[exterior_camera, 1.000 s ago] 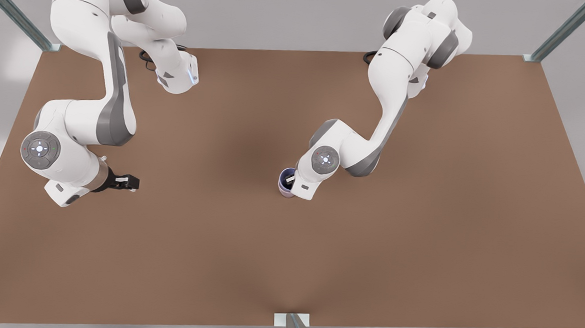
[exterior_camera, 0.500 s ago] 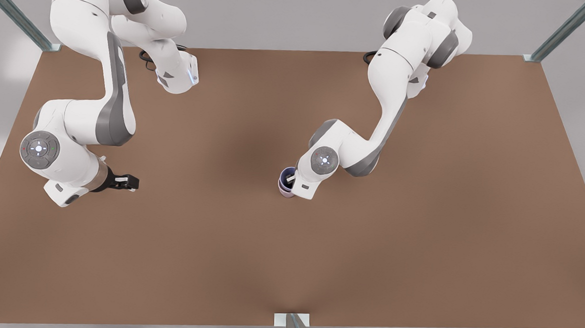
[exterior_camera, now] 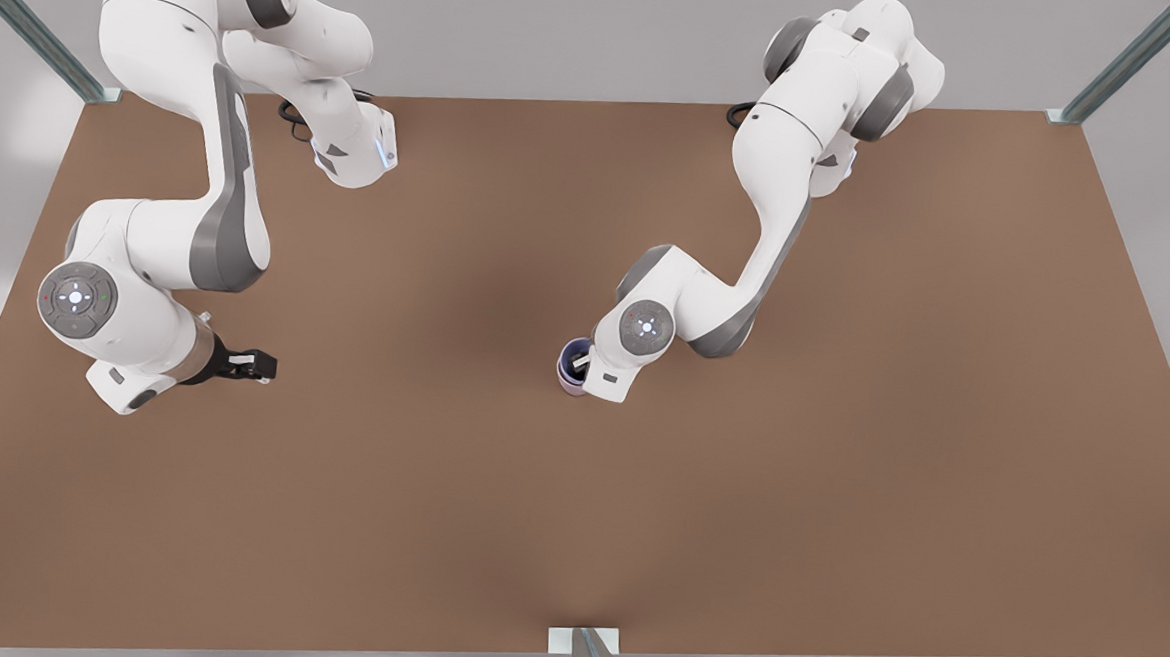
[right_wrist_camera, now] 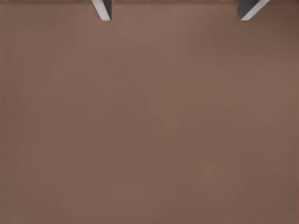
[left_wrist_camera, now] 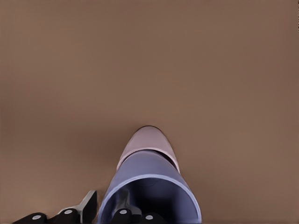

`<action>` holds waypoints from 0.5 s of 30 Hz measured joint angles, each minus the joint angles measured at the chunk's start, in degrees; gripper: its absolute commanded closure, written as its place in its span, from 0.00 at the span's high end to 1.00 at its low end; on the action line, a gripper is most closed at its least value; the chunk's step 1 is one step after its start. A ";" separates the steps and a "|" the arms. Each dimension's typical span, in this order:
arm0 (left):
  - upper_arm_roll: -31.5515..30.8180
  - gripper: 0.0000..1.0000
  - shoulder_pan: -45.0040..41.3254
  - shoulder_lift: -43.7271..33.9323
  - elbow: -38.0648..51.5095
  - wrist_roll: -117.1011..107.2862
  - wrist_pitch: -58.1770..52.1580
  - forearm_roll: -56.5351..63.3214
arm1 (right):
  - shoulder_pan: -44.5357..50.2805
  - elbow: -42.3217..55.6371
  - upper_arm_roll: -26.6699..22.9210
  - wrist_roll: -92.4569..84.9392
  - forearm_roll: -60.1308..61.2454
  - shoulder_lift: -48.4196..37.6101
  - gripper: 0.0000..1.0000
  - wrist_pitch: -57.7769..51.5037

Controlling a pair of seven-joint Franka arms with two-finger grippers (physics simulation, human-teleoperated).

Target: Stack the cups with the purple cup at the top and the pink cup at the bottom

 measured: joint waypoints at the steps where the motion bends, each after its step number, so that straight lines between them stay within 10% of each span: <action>1: 0.00 0.79 0.00 -0.03 0.00 0.01 0.12 -0.05 | -0.05 -0.01 0.00 0.00 -0.01 0.01 1.00 0.01; 3: 0.00 0.97 0.00 -0.14 0.04 0.03 0.34 -0.14 | -0.19 -0.02 0.00 -0.02 -0.02 0.01 1.00 0.02; 15: 0.00 0.99 0.18 -0.26 0.08 0.03 0.56 -0.06 | -2.40 2.00 -0.21 -0.24 -0.39 2.46 1.00 0.50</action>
